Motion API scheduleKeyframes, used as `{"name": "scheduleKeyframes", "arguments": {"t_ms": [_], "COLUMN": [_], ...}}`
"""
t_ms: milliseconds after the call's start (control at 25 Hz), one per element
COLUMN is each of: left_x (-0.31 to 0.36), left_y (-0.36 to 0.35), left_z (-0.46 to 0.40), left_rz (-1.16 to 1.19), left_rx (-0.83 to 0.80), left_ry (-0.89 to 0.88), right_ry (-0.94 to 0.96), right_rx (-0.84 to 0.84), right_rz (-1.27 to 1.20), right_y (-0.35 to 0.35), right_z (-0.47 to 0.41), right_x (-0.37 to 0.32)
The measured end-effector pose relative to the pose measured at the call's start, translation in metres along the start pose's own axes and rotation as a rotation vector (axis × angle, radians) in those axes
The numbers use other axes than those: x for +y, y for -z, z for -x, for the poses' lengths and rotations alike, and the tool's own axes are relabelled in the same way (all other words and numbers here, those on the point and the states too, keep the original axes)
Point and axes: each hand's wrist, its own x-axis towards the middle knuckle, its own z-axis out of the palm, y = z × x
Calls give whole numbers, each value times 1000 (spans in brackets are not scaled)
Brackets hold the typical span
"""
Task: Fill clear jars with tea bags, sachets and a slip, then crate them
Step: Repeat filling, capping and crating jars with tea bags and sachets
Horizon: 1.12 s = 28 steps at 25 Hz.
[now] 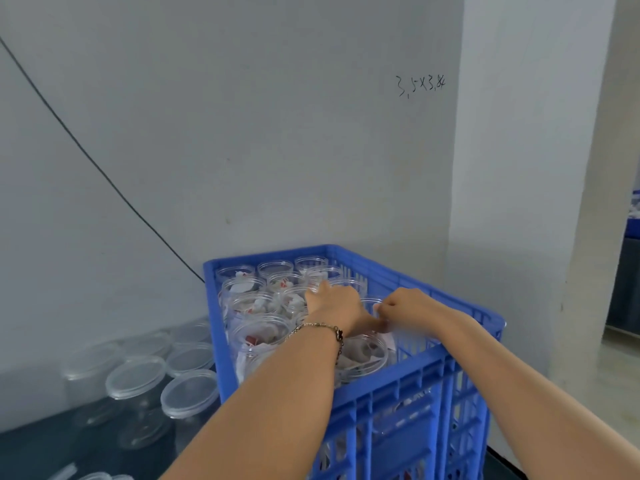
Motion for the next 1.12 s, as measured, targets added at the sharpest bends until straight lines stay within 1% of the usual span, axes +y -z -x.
{"name": "scheduleKeyframes", "arguments": {"t_ms": [160,240,320,400,520,640,800,880,960,1040,1120], "left_x": [-4,-8,-14,-27,-72,-147,-277,-333,-373,-395,-402], "left_y": [5,20,46,75,100,109,121,124,123,114,97], "left_z": [4,7,14,28,65,125,232,284,326,349,361], "left_rz": [15,31,44,59,107,158,7,-36,-34,-10,18], "left_rx": [-42,-72,-62,-14,135,237,212,213,234,248,259], "left_ry": [-36,-84,-128,-157,-134,-18,314,463,563,618,626], "right_ry": [2,45,80,106,143,137,46,62,152,302,478], "right_rx": [-43,-41,-54,-47,21,56,143,199,250,267,145], "right_rz": [-64,9,91,133,55,-17,-129,-183,-244,-270,-193], "right_y": [2,4,5,6,7,6,14,19,14,-9,-48], "right_z": [1,4,4,4,4,5,6,0,19,45,71], "right_x": [-1,-3,-3,-1,1,5,-3,-21,-82,-159,-227]}}
